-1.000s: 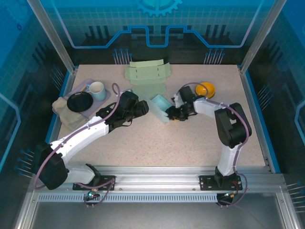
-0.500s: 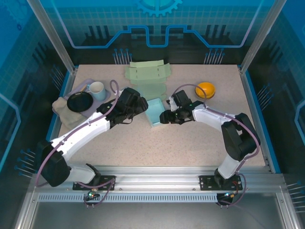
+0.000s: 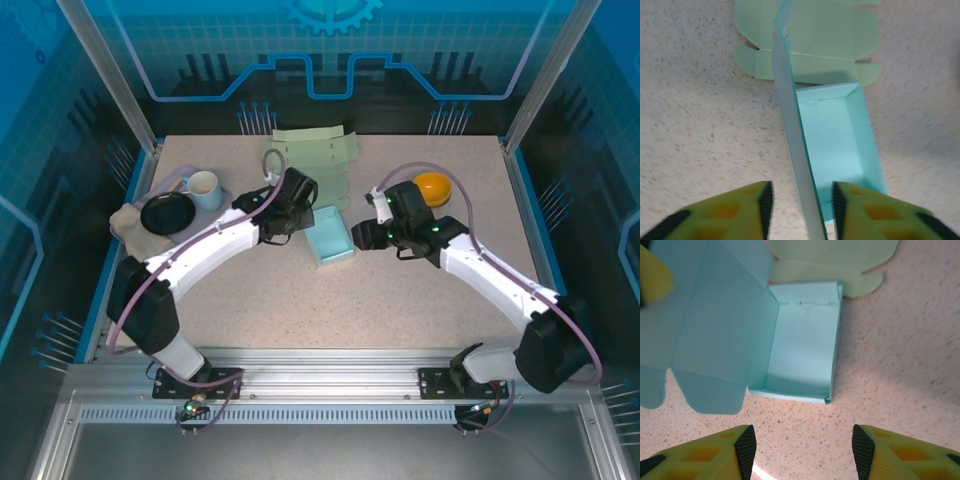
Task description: Fold the paper box
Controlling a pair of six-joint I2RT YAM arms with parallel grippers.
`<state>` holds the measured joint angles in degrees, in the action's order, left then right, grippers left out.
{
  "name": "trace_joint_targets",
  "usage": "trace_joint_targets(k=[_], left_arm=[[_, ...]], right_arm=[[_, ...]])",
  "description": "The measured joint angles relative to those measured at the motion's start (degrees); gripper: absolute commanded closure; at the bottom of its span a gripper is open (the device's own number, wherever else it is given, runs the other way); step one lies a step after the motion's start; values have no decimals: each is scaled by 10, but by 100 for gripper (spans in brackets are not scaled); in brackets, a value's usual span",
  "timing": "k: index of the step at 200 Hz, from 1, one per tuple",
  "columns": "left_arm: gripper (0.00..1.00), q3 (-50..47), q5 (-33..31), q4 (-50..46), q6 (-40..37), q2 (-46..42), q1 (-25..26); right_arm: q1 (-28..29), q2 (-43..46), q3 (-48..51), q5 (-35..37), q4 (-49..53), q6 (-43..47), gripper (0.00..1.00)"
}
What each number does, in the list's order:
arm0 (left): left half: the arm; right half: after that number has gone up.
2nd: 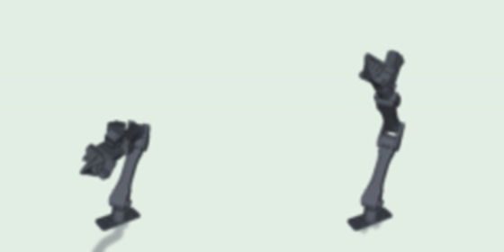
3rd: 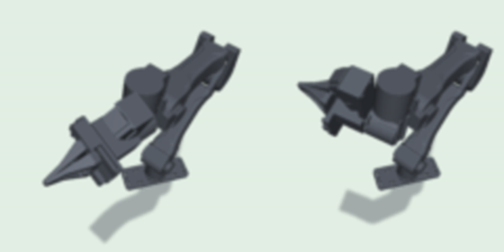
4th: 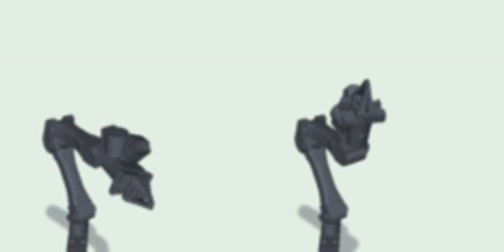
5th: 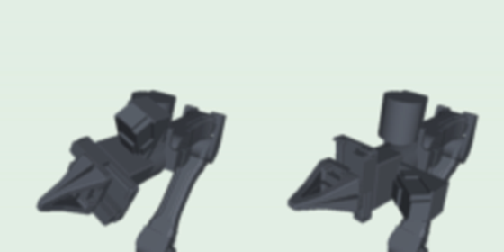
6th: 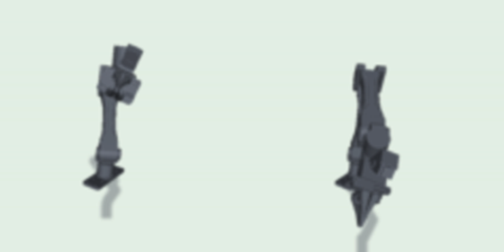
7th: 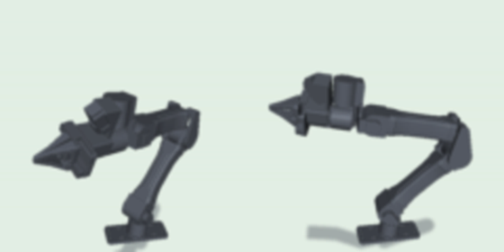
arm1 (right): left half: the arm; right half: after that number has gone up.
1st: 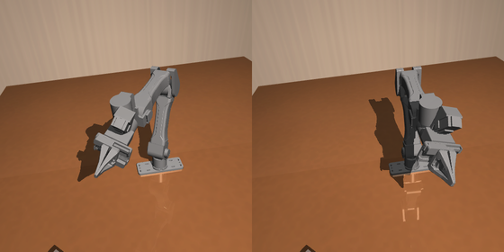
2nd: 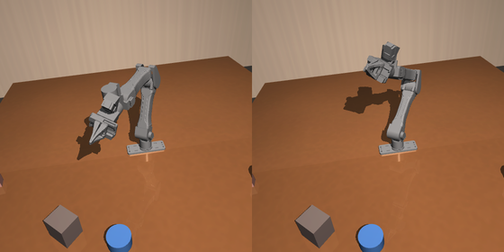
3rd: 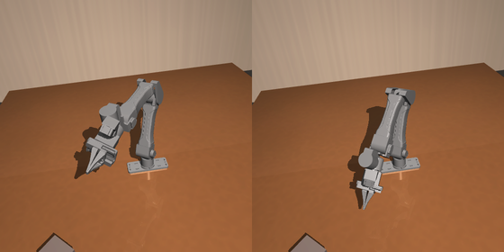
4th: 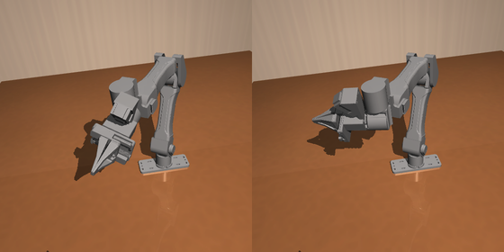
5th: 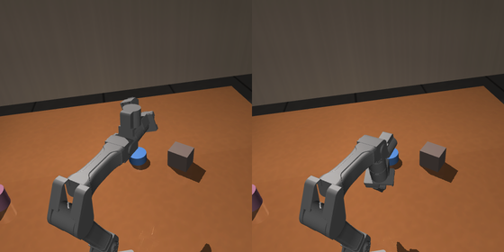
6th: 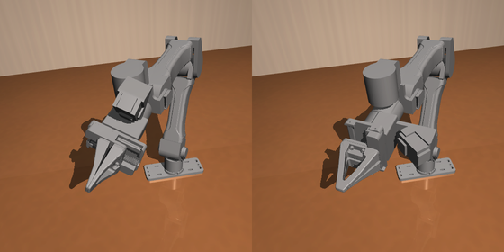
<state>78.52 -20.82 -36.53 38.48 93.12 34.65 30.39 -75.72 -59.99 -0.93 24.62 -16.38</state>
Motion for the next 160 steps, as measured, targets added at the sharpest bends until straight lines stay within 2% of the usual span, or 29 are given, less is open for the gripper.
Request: trace_joint_targets(k=[24,44,77,120,132,160], left_arm=[[100,25,-14,-36,-73,30,0],[100,34,-13,-54,-148,33,0],[100,26,22,-50,-324,2,12],[100,-37,92,-35,-600,-103,99],[100,-44,105,-35,-655,-110,113],[100,-45,116,-35,-743,-105,109]], right_arm=[[0,37,0,16,0,26,44],[-1,58,2,25,-3,46,43],[-8,80,35,33,-28,71,43],[-38,70,95,-11,-88,123,44],[-39,63,105,-13,-101,130,44],[-46,51,119,-10,-112,129,47]])
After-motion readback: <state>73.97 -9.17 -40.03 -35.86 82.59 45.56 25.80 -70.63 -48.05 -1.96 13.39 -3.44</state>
